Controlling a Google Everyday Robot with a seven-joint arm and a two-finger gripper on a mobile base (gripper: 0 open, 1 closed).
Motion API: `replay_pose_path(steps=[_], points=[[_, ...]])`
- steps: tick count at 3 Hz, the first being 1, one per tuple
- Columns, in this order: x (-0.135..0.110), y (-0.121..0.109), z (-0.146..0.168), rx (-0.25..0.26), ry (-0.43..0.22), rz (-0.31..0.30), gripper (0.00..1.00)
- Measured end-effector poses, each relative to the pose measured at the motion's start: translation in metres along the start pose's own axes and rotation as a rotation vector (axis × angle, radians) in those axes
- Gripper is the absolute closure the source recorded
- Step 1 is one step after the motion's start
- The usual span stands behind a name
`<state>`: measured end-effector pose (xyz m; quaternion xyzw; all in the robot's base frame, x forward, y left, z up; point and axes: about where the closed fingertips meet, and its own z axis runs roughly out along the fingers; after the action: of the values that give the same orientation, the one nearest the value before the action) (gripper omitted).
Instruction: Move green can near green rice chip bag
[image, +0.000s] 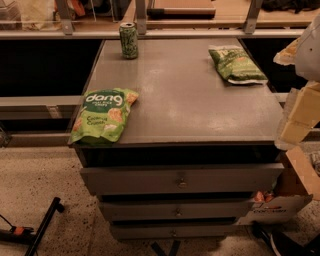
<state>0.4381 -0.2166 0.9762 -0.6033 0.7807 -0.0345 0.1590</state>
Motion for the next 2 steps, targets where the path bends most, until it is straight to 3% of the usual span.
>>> replay_pose_path(steps=[1,2], points=[[0.0,0.0,0.0,0.0,0.0,0.0,0.0],[-0.0056,-0.0058,-0.0009,0.012,-0.046,-0.005,0.0]])
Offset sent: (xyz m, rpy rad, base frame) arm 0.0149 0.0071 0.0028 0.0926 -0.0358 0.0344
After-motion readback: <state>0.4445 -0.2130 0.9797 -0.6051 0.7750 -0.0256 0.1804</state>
